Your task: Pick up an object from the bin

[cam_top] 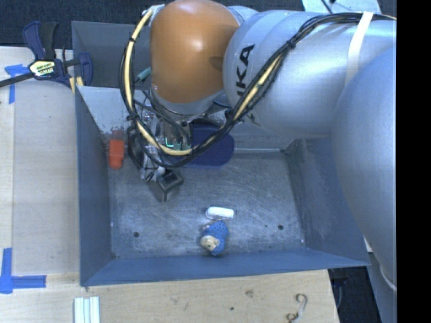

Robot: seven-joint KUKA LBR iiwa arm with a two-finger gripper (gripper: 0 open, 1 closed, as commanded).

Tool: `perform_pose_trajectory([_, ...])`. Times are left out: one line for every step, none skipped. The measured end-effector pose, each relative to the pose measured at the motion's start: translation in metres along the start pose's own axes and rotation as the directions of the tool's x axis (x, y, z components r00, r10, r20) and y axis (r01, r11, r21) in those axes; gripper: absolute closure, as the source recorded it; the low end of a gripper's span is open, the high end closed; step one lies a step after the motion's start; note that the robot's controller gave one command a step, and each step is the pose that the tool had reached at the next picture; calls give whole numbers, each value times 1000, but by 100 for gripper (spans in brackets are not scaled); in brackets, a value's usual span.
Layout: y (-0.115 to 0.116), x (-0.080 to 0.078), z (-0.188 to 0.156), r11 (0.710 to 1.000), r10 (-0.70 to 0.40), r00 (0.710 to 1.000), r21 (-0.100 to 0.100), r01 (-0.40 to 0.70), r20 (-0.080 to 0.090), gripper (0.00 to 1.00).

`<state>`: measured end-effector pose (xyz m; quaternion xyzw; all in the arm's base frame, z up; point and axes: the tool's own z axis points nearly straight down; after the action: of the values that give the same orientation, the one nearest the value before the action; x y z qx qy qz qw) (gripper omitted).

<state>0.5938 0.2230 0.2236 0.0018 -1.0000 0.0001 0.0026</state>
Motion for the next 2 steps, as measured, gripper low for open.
perform_pose_trajectory([-52, -18, 153, 958, 287, 958, -11, -287, -1, 0])
perform_pose_trajectory([-63, -17, 123, 908, 418, 908, -5, -418, 3, 0])
